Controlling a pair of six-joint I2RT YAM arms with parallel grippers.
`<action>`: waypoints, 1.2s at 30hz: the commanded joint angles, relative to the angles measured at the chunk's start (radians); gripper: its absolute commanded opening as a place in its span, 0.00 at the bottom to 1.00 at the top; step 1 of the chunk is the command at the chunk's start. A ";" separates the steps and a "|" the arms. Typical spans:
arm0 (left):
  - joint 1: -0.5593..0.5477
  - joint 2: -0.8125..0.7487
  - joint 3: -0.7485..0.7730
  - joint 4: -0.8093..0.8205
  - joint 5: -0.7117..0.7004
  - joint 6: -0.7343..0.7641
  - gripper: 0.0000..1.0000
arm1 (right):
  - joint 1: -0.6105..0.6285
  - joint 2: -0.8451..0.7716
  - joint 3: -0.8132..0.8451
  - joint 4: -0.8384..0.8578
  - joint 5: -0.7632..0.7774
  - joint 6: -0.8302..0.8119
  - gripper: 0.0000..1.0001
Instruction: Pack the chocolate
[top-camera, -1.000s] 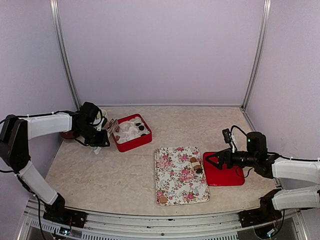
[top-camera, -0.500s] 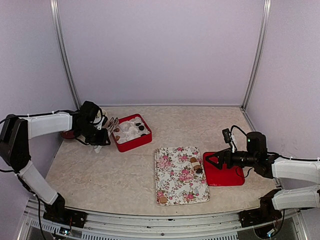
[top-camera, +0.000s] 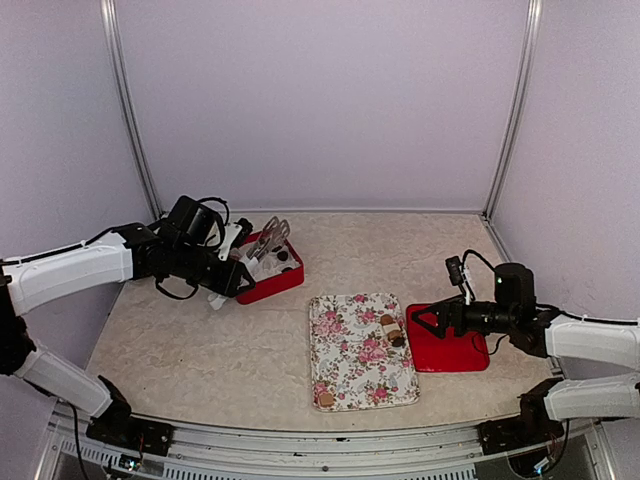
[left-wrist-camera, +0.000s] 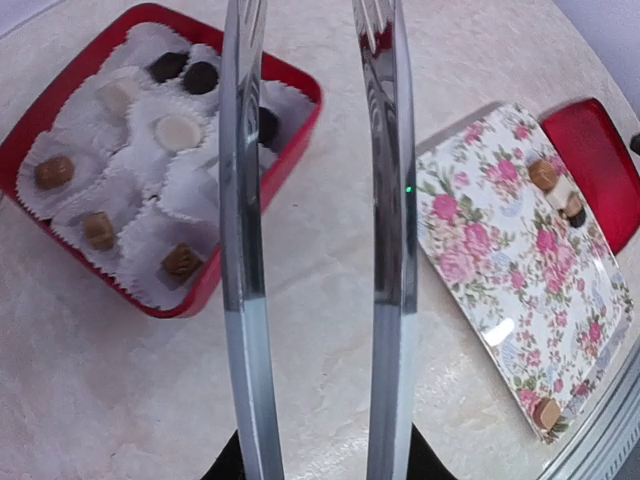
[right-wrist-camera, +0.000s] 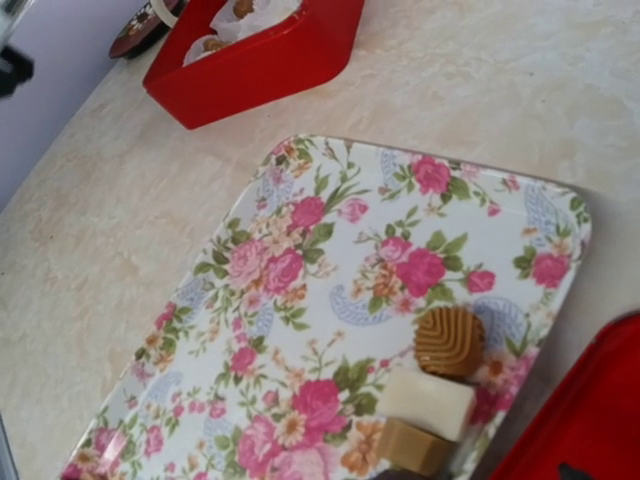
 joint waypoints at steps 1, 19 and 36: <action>-0.120 -0.004 -0.025 0.065 0.035 0.055 0.32 | 0.010 -0.029 0.028 -0.034 -0.001 0.004 1.00; -0.442 0.407 0.119 0.109 -0.080 0.062 0.34 | 0.009 -0.075 0.018 -0.058 0.021 0.031 1.00; -0.436 0.575 0.261 0.058 -0.131 0.084 0.46 | 0.007 -0.058 0.010 -0.049 0.028 0.027 1.00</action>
